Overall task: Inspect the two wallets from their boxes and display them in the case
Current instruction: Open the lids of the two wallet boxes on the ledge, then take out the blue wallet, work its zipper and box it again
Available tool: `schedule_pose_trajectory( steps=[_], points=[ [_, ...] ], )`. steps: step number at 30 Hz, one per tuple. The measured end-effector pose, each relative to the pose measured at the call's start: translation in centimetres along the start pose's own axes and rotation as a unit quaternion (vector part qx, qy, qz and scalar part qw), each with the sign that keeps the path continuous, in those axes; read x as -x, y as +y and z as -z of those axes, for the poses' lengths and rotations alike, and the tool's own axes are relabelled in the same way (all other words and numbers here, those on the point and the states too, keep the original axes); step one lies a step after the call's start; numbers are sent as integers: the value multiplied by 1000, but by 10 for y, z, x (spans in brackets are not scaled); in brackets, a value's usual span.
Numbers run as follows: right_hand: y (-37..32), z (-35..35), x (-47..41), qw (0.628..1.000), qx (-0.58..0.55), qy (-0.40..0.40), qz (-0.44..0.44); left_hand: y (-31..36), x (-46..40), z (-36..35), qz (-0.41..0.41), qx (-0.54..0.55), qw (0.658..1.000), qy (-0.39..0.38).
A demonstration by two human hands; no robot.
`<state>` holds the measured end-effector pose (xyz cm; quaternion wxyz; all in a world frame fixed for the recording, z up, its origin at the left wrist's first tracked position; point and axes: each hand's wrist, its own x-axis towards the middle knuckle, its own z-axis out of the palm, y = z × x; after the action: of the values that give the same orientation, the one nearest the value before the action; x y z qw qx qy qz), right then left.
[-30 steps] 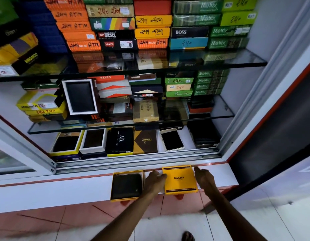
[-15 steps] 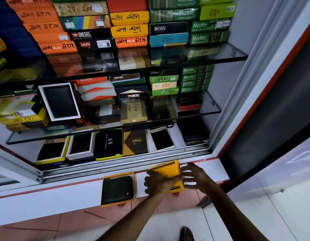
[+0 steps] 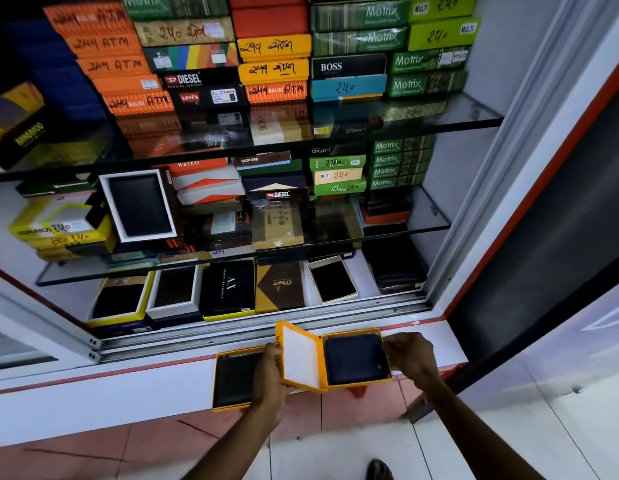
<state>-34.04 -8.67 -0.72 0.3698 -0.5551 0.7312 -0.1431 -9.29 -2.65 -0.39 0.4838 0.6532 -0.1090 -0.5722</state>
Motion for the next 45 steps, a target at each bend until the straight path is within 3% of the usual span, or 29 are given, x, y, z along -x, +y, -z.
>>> schedule_pose_trajectory(
  steps=[4,15,23,28,32,40,45],
  points=[
    [-4,10,3,1000,10,21,0,-8,2,4,1,55,998,42],
    [-6,19,1,995,-80,50,-15,-29,3,-16,-59,-68,993,80],
    [-21,-7,10,991,-134,24,-17,-25,0,-30,-27,-165,986,27],
    [-32,-21,7,995,39,10,89,-7,2,-28,29,-189,981,-6],
    [-39,-33,8,991,102,-14,86,-2,4,-30,80,-167,981,-57],
    [-49,-46,-3,989,141,-35,-12,-1,13,-33,80,-83,992,-43],
    [-60,-46,-6,992,111,4,-67,5,19,-35,77,-48,995,-47]
  ],
)
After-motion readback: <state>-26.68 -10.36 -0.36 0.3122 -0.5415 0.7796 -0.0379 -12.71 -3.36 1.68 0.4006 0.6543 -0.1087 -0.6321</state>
